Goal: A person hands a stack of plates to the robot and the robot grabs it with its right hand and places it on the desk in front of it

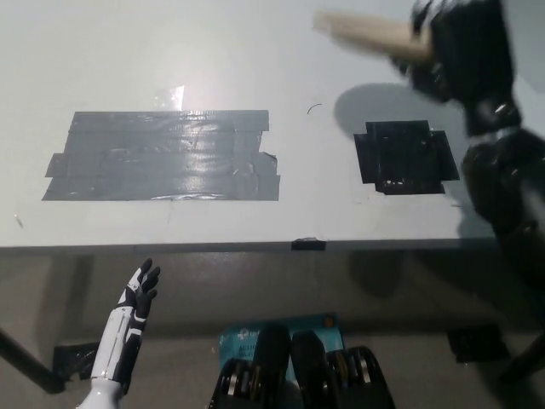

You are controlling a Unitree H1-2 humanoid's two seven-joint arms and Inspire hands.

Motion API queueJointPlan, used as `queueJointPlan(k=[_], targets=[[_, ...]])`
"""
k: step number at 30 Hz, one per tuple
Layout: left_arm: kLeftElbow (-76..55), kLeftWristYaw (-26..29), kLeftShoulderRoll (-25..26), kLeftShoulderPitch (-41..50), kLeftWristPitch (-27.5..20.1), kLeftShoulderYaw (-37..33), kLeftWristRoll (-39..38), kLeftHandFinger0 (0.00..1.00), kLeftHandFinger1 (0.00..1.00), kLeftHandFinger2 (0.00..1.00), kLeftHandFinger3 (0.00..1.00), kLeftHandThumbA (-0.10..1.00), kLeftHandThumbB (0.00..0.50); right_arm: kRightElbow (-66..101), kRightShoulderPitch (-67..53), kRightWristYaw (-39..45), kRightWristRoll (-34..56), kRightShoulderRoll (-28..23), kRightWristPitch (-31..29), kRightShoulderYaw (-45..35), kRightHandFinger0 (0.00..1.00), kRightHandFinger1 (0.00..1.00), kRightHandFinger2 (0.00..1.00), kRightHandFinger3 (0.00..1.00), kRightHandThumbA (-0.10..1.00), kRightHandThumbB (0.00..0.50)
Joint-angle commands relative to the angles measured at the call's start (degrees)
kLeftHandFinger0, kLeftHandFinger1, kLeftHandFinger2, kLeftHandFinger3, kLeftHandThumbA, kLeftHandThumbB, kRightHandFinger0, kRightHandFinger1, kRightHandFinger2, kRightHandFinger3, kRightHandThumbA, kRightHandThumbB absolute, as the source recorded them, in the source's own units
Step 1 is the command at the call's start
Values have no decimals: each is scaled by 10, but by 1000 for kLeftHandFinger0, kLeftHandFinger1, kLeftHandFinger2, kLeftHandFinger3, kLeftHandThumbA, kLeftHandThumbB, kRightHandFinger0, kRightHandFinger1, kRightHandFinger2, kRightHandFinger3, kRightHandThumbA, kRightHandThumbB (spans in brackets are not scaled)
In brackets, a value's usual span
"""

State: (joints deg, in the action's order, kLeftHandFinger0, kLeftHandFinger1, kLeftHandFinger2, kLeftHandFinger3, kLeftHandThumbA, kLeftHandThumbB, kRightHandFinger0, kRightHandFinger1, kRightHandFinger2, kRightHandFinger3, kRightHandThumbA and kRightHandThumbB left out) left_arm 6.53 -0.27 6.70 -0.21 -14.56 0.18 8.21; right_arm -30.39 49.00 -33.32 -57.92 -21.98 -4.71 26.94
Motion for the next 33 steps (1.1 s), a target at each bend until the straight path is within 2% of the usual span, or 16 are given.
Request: queueJointPlan(k=[1,3,5,8,9,12,15,17,18,22,23,24,25,26,29,33], targets=[[-12,-3,7,-8,-10,-1,-5,1000,1000,1000,1000,1000,171,-62,35,-75,-75,-15,-16,47,0,0,68,53,842,62],[-12,-3,7,-9,-10,-1,-5,1000,1000,1000,1000,1000,168,-91,39,-94,-79,-16,-23,63,0,0,59,55,781,58],[-13,-3,7,-9,-8,-1,-5,1000,1000,1000,1000,1000,149,-110,38,-103,-80,-19,-28,75,0,0,51,40,699,91],[-13,-3,6,-12,-7,-1,-5,1000,1000,1000,1000,1000,157,-143,46,-137,-95,-21,-25,95,0,0,28,20,666,92],[-13,-3,7,-12,-6,-2,-4,1000,1000,1000,1000,1000,168,-151,47,-139,-98,-21,-24,100,0,0,21,16,696,78],[-8,-3,9,-14,-12,-3,-1,1000,1000,1000,1000,1000,177,-184,49,-145,-115,-27,-10,123,0,0,23,36,769,97],[-7,-2,11,-15,-12,-5,5,1000,1000,1000,1000,1000,177,-175,42,-137,-124,-41,-5,136,0,0,47,103,747,113],[-7,-2,11,-16,-11,-4,5,1000,1000,1000,1000,1000,170,-173,41,-138,-125,-44,-4,140,0,0,25,80,720,130],[-9,-2,11,-16,-9,-4,6,1000,1000,1000,1000,1000,167,-155,32,-96,-117,-49,6,134,0,0,67,51,828,128],[-12,-3,13,-13,-8,-5,7,1000,1000,1000,1000,1000,165,-104,12,-7,-85,-57,8,112,0,11,172,40,850,142],[-11,-3,14,-15,-9,-5,8,1000,1000,1000,1000,1000,160,1,-7,180,-2,-69,46,76,335,413,524,429,881,276],[-9,-4,15,-19,-8,-6,9,1000,1000,1000,1000,1000,167,143,-1,442,154,-106,143,50,1000,1000,1000,1000,794,465],[-8,-4,15,-21,-8,-6,9,1000,1000,1000,1000,1000,167,186,7,516,203,-120,182,45,1000,1000,1000,1000,794,465],[-7,-4,14,-23,-6,-6,9,1000,1000,1000,1000,1000,162,257,27,594,272,-156,225,38,1000,1000,1000,1000,746,499],[-4,-2,15,-25,-12,-6,12,1000,1000,1000,1000,1000,145,347,72,669,407,-215,284,17,1000,1000,1000,1000,749,500],[-7,-4,15,-30,-4,-4,9,1000,1000,1000,1000,1000,143,408,138,727,540,-276,307,-14,1000,1000,1000,1000,770,500]])
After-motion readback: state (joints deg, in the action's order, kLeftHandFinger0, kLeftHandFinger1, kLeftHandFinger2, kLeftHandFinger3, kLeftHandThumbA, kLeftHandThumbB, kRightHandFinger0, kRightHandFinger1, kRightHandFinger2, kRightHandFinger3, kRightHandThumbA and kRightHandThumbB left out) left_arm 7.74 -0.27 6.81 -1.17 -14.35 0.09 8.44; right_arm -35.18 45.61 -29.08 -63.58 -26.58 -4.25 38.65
